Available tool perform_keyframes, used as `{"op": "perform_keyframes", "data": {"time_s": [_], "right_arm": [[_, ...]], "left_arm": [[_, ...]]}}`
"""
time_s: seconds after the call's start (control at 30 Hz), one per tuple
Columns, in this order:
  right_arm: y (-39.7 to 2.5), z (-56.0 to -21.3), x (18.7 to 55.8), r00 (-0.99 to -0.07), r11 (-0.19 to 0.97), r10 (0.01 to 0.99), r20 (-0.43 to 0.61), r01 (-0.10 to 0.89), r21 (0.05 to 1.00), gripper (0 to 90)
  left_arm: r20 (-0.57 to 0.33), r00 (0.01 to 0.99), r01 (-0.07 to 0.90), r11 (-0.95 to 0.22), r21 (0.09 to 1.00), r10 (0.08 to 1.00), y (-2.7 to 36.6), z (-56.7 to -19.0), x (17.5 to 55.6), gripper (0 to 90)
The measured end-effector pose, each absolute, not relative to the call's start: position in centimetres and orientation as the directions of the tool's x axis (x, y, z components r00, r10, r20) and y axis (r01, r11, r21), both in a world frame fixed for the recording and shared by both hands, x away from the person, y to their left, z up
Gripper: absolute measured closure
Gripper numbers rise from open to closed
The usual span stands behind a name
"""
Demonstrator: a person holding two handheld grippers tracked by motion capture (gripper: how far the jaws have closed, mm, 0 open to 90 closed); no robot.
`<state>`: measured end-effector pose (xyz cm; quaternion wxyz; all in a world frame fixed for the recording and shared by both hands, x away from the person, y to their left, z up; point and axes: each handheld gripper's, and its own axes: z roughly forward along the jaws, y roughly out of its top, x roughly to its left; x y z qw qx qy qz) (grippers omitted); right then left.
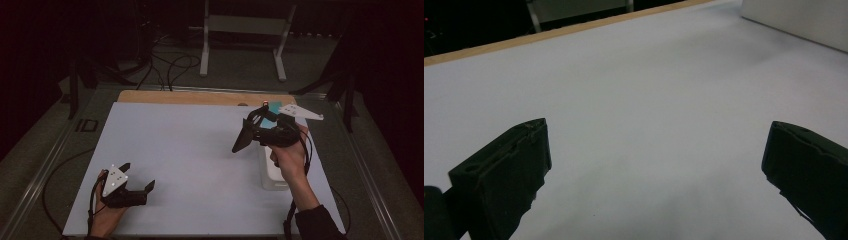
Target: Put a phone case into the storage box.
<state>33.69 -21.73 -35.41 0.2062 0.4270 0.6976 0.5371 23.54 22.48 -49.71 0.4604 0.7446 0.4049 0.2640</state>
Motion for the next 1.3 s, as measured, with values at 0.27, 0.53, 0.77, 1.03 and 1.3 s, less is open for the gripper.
{"op": "perform_keyframes", "data": {"time_s": [0.27,0.53,0.77,1.03,1.3], "right_arm": [[-22.5,-34.9,34.8,-0.519,0.055,0.84,0.161,0.375,0.925,14.3],[-23.1,-34.5,35.6,-0.493,0.054,0.857,0.15,0.375,0.925,14.3],[-23.5,-34.1,36.3,-0.472,0.055,0.871,0.138,0.373,0.926,14.3],[-23.7,-33.8,37.0,-0.46,0.067,0.88,0.118,0.366,0.928,14.4],[-24.2,-33.9,37.7,-0.437,0.064,0.892,0.114,0.371,0.926,14.4]], "left_arm": [[0.02,0.53,0.362,-0.247,0.899,0.848,22.5,-49.7,23.5,0.0],[0.021,0.532,0.361,-0.249,0.899,0.847,22.5,-49.7,23.5,0.0],[0.023,0.533,0.361,-0.251,0.898,0.846,22.4,-49.7,23.5,0.0],[0.022,0.532,0.361,-0.25,0.899,0.846,22.4,-49.7,23.5,0.0],[0.022,0.533,0.36,-0.25,0.899,0.846,22.4,-49.7,23.5,0.0]]}}
